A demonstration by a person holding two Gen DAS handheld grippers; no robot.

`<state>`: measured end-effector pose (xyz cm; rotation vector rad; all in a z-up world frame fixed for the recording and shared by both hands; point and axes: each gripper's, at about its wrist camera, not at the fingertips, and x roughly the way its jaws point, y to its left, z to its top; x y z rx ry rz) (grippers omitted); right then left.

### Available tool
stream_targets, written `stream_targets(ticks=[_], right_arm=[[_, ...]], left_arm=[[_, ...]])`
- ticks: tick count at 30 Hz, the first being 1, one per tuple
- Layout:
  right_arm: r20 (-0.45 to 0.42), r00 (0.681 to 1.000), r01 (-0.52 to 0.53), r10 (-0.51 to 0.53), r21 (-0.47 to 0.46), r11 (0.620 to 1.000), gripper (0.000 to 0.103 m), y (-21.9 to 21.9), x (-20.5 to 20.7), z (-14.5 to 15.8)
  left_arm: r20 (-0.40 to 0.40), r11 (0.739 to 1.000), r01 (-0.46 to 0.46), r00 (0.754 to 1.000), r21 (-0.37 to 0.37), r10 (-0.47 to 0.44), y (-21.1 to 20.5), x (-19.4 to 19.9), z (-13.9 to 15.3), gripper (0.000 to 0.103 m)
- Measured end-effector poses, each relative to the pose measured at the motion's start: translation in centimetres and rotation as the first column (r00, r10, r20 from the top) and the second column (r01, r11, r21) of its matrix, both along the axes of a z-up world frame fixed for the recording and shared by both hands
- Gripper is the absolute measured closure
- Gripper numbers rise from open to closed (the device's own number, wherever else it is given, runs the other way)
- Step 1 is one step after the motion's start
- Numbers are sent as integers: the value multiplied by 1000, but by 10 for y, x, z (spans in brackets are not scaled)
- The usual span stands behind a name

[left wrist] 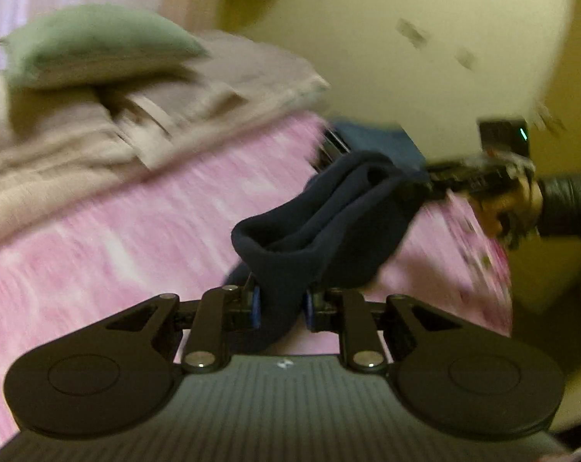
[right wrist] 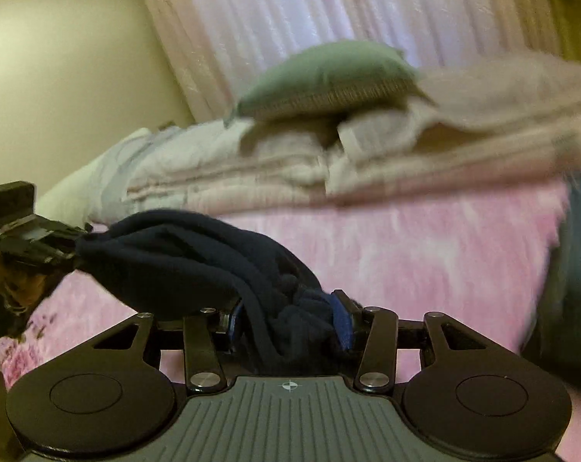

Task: Fold clothes
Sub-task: 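Lift the folded pants with the left gripper and carry them toward the jeans stack, then lower the navy pants onto the bedspread and open the left gripper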

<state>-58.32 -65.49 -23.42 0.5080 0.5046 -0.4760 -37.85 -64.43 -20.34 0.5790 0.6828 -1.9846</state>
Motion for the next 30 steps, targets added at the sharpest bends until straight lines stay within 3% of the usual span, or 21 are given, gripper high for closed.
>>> stream_targets(ticks=[5, 8, 10, 13, 14, 15, 16, 19, 23, 27, 30], right_arm=[[-83, 996, 30, -31, -8, 1000, 51, 121, -25, -46], [-213, 976, 41, -43, -12, 999, 44, 170, -24, -62], [-271, 960, 78, -74, 2, 997, 39, 195, -28, -68], [-269, 951, 178, -151, 79, 981, 37, 210, -45, -63], [-249, 949, 222, -191, 100, 970, 24, 211, -52, -58], [-227, 946, 260, -229, 117, 958, 8, 208, -56, -51], [-189, 942, 307, -279, 141, 941, 5, 206, -61, -45], [-67, 923, 384, -380, 261, 886, 4, 180, -60, -37], [-23, 899, 411, -436, 383, 827, 5, 122, -40, -50], [-96, 904, 420, -417, 388, 820, 5, 52, -24, -74], [-209, 905, 421, -369, 328, 846, 10, 30, -19, -93]], left_arm=[[119, 984, 160, 978, 79, -169, 107, -33, -46, 86], [179, 968, 194, 959, 158, -221, 142, -40, -71, 84], [173, 958, 190, 958, 213, -229, 153, -34, -78, 83], [125, 951, 146, 975, 272, -185, 157, -18, -73, 83], [109, 952, 128, 980, 278, -164, 158, -11, -69, 81], [94, 955, 102, 987, 280, -133, 154, -5, -64, 80], [80, 958, 71, 992, 280, -97, 146, 1, -58, 77], [54, 967, -2, 998, 254, -13, 122, 7, -47, 73], [24, 974, -34, 999, 226, 30, 74, -4, -44, 73], [1, 975, -12, 1000, 220, 12, 28, -28, -51, 73], [37, 959, -9, 999, 283, -2, 1, -45, -79, 73]])
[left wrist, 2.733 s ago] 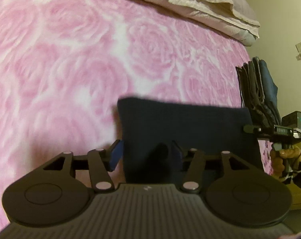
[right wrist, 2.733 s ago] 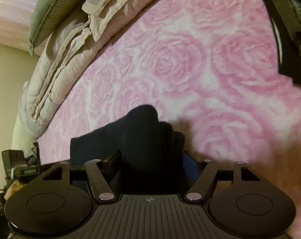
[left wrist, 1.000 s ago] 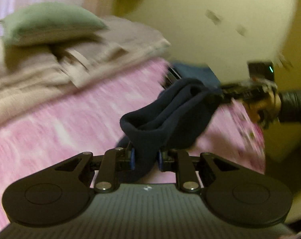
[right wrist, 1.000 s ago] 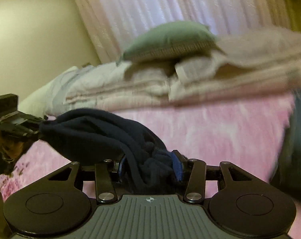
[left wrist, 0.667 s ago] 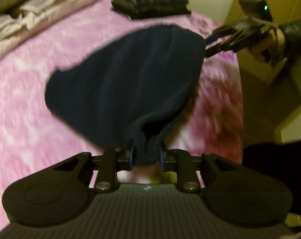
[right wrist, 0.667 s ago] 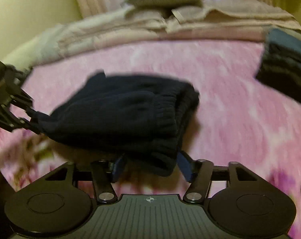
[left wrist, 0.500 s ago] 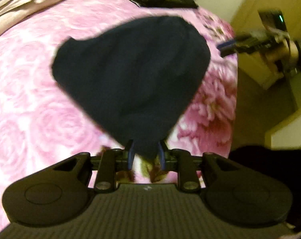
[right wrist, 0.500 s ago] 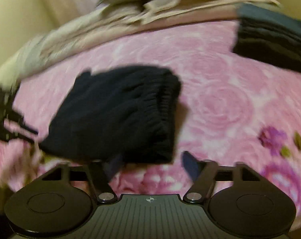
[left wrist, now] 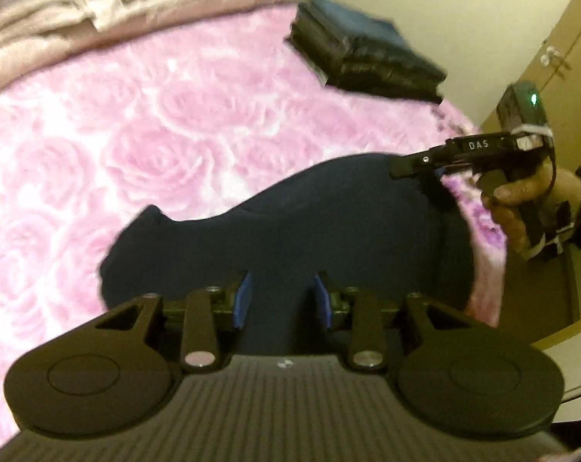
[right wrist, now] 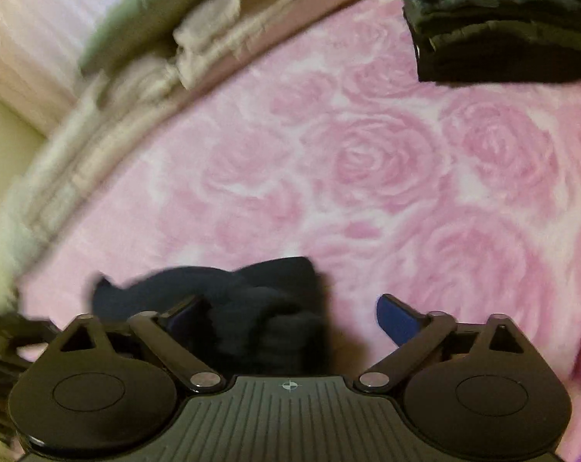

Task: Fold clothes
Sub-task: 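Lower the navy pants onto the bedspread and open the left gripper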

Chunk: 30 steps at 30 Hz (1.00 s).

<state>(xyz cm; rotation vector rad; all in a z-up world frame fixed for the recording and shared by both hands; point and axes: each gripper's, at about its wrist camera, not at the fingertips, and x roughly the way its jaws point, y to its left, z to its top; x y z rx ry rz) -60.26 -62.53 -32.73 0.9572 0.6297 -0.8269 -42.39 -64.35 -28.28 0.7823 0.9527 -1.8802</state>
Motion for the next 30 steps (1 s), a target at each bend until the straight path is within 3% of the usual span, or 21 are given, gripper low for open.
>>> stream_targets(ticks=[4, 10, 13, 15, 17, 19, 23, 27, 30], right_arm=[[-17, 998, -63, 63, 20, 998, 10, -15, -4, -21], [42, 998, -38, 35, 83, 996, 11, -16, -10, -8], [54, 998, 5, -9, 61, 998, 35, -1, -14, 15], [19, 999, 28, -29, 52, 998, 42, 10, -10, 23], [-67, 998, 14, -13, 22, 1000, 42, 20, -1, 21], [-98, 995, 3, -2, 5, 1000, 42, 22, 6, 15], [-77, 996, 35, -35, -4, 999, 42, 22, 3, 17], [-85, 996, 35, -41, -68, 997, 41, 52, 2, 51], [-95, 995, 26, -30, -47, 999, 41, 78, 3, 63]], left_arm=[[30, 999, 15, 999, 28, -15, -15, -4, -22, 72], [34, 998, -22, 999, 59, 20, -4, 6, -10, 77], [54, 997, -50, 997, 64, 46, 11, 12, 1, 74], [85, 993, -58, 995, 102, 50, 17, 14, -3, 74], [110, 990, -63, 993, 126, 49, 21, 14, -12, 74], [117, 991, -64, 992, 121, 50, 23, 13, -17, 74], [127, 991, -74, 990, 114, 59, 28, 14, -14, 74], [170, 988, -77, 984, 132, 54, 42, 12, -5, 74], [187, 984, -83, 981, 155, 53, 54, 11, 3, 73]])
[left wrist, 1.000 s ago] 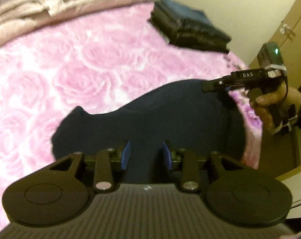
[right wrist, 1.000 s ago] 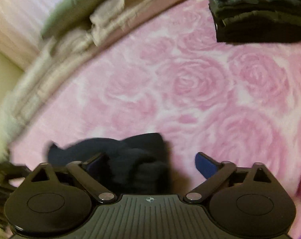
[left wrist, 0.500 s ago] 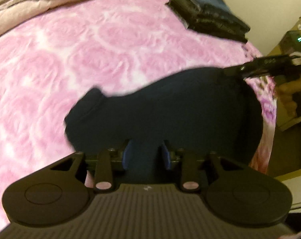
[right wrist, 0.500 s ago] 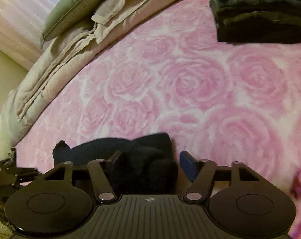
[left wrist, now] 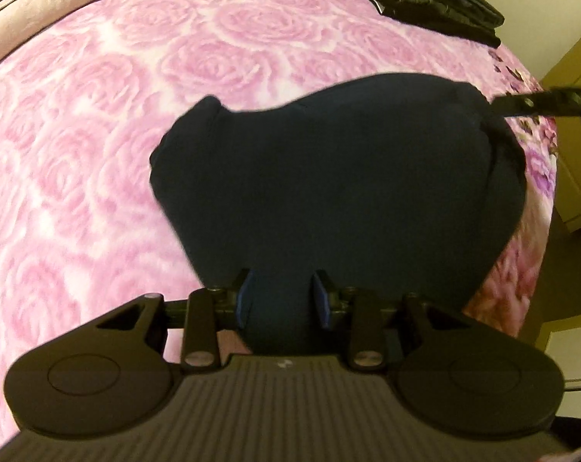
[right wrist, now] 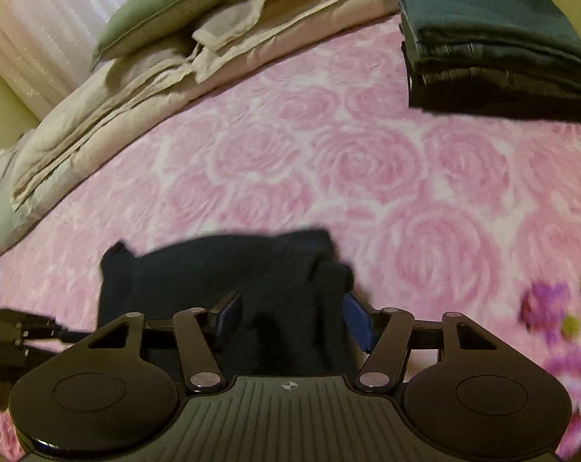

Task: Fold clothes
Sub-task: 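Lower the navy pants onto the bedspread and open the left gripper, then grasp the cuff end with the right gripper while the left gripper grasps the waistband end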

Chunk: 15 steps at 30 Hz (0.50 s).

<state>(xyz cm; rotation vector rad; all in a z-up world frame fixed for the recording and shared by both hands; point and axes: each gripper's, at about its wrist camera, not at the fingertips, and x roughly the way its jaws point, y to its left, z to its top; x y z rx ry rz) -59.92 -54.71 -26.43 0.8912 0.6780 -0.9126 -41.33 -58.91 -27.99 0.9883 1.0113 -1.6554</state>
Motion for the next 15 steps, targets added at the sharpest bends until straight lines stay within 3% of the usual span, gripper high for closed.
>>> stream_targets(ticks=[6, 15], right_arm=[[17, 999, 38, -40, 72, 997, 41, 46, -1, 15], [5, 1000, 31, -31, 41, 999, 41, 92, 4, 49]], left_arm=[[11, 1000, 30, 999, 9, -30, 28, 0, 16, 72], [25, 996, 88, 996, -30, -88, 56, -4, 44, 69]])
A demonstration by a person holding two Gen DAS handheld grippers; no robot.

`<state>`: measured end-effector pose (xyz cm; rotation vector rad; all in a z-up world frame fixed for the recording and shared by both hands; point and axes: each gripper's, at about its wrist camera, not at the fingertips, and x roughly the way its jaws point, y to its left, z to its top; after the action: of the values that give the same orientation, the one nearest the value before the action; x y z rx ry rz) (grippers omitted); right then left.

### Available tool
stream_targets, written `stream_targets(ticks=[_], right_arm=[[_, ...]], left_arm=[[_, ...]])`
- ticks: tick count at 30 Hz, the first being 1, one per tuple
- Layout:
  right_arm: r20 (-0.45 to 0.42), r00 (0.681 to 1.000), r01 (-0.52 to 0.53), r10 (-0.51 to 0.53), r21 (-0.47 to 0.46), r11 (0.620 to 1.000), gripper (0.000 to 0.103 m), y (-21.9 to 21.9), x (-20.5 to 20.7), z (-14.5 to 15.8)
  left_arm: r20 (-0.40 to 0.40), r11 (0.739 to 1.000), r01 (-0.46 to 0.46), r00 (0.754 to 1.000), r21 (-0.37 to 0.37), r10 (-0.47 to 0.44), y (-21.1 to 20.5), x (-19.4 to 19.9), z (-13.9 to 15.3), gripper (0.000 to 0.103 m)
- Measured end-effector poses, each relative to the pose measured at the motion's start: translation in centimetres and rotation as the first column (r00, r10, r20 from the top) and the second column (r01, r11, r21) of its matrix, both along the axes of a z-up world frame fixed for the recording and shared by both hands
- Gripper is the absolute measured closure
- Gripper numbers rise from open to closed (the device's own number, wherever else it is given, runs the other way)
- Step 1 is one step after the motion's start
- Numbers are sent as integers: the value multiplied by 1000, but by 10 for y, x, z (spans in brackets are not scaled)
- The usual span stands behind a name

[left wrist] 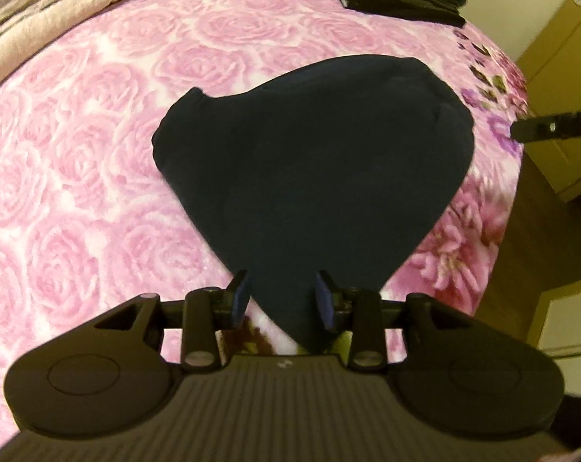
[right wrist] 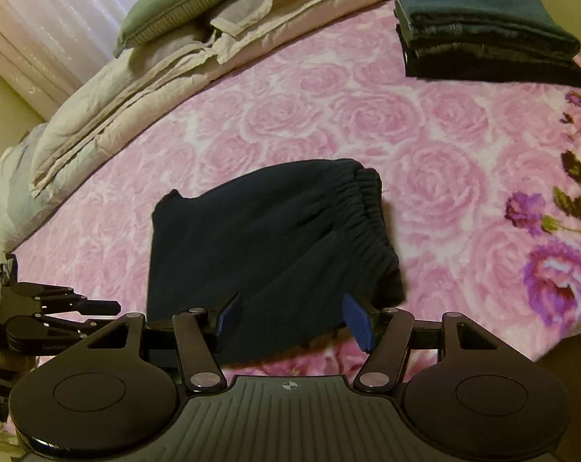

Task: Fold clothes
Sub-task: 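Grasp the cuff end with the right gripper while the left gripper grasps the waistband end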

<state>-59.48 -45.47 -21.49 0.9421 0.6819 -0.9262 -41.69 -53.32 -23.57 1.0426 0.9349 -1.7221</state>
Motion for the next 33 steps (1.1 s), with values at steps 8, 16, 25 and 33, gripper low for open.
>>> stream_targets(ticks=[8, 16, 25, 33], right_arm=[[-198, 964, -208, 180, -133, 969, 2, 26, 12, 24], [-561, 640, -718, 526, -192, 669, 3, 50, 33, -19], [-808, 220, -975, 547, -161, 154, 35, 56, 15, -121], [-931, 82, -986, 356, -128, -108, 5, 61, 0, -189]], left_arm=[[107, 984, 95, 991, -150, -80, 39, -16, 14, 36], [387, 888, 319, 904, -330, -181, 111, -70, -17, 20], [615, 811, 488, 759, -322, -213, 139, -142, -74, 20], [676, 826, 468, 721, -315, -151, 130, -157, -96, 20]])
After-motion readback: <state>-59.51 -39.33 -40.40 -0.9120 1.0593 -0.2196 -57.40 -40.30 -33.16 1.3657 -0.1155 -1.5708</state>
